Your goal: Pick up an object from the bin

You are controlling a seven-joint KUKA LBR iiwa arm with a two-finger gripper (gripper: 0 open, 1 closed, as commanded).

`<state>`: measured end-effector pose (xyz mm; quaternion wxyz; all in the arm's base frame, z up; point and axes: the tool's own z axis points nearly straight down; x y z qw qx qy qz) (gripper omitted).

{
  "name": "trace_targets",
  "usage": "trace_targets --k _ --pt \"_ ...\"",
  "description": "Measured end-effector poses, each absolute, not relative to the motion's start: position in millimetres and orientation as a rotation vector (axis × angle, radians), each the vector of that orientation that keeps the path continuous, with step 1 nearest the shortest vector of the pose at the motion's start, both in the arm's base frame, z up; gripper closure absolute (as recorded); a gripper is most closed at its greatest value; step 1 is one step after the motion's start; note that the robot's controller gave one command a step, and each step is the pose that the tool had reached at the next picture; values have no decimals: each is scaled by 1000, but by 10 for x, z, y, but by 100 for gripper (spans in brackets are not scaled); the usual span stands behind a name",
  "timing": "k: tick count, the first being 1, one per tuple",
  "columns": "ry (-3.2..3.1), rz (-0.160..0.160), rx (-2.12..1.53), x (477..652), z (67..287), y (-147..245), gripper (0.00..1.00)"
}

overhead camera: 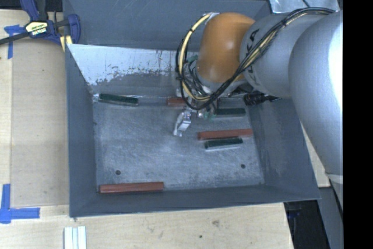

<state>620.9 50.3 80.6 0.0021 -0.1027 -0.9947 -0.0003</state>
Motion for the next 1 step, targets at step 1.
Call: trace_targets --k 1 --pt "-3092 -15 -484 6224 767 474 0"
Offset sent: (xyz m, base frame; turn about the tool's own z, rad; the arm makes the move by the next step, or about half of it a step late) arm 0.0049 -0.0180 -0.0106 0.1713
